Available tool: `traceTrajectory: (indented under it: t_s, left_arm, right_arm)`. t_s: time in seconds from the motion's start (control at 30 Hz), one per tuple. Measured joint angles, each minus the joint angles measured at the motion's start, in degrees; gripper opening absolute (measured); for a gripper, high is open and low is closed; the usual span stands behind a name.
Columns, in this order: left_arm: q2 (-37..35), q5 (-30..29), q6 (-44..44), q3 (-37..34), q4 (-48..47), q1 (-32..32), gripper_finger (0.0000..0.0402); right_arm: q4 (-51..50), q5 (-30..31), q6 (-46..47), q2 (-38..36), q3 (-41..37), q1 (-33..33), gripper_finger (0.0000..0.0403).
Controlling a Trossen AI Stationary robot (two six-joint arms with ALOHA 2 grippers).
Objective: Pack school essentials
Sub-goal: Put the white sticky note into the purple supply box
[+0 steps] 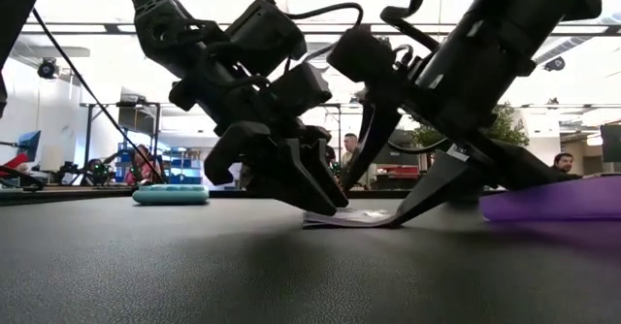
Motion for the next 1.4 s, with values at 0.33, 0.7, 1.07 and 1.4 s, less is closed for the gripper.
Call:
traceTrajectory:
  t_s: [0.33,0.7,1.07,1.4]
  left_arm:
    - [0.1,-1.3,-0.4,0.0,1.8,-0.1,0.0185]
    - [-4.2,-2.1,-3.4,0.1,-0.4,-0.1,0.0185]
    - [-7.0,-1.1,-12.6,-0.6,-10.4,-1.6,0.0185]
    - [-4.4,-3.1,-12.7,-1.5,-9.5,-2.7,0.0185]
  right_arm:
    - [0.4,-2.4,-1.1,0.4,0.2,-0.2,0.0218]
    - [-1.0,-3.1,-0.8,0.7,0.2,-0.2,0.0174]
    - [-1.3,-3.1,3.7,-0.6,0.0,-0.3,0.0208]
    - [-1.9,-3.6,4.3,0.1,0.2,-1.6,0.0209]
